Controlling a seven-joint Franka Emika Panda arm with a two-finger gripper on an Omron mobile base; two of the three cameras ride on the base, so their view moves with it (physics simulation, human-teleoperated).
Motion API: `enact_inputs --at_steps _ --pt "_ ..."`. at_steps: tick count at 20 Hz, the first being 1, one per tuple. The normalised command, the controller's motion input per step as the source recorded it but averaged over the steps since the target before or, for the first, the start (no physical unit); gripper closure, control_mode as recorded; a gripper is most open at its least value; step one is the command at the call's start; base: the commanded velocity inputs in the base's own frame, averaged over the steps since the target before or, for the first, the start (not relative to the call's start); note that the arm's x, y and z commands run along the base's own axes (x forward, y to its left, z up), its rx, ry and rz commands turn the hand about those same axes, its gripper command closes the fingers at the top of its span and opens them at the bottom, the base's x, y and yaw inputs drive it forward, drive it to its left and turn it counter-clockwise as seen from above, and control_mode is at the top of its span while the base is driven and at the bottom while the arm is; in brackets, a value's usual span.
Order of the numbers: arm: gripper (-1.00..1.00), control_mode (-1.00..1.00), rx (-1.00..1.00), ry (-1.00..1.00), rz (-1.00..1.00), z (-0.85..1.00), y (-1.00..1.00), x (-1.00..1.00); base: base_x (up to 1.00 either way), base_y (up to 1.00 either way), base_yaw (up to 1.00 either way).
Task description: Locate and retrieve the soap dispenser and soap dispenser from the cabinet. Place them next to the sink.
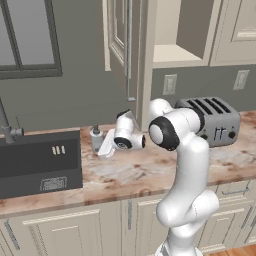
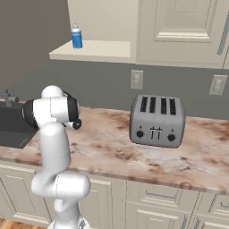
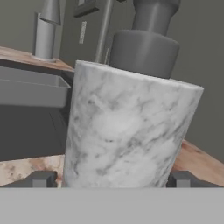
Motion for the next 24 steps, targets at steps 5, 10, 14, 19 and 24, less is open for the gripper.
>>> enact_inputs --at_steps 5,10,14,19,24 --pt "-1.0 -1.0 -0.02 -0.05 -0.01 0.13 -0.13 -0.05 0.0 0.0 0.0" --pt "-1.0 -1.0 -0.06 0.01 -0.05 0.26 -0.26 0.0 0.0 0.0 0.0" --pt "-1.0 -1.0 -0.09 0.08 -0.06 0.16 -0.29 -0.03 0.0 0.0 0.0" --pt "-1.0 -1.0 -0.12 0.16 -0.12 0.18 -0.42 -0.05 0.0 0.0 0.0" --pt "-1.0 -1.0 -0.14 0.17 -0.15 0.26 -0.4 -0.11 0.0 0.0 0.0"
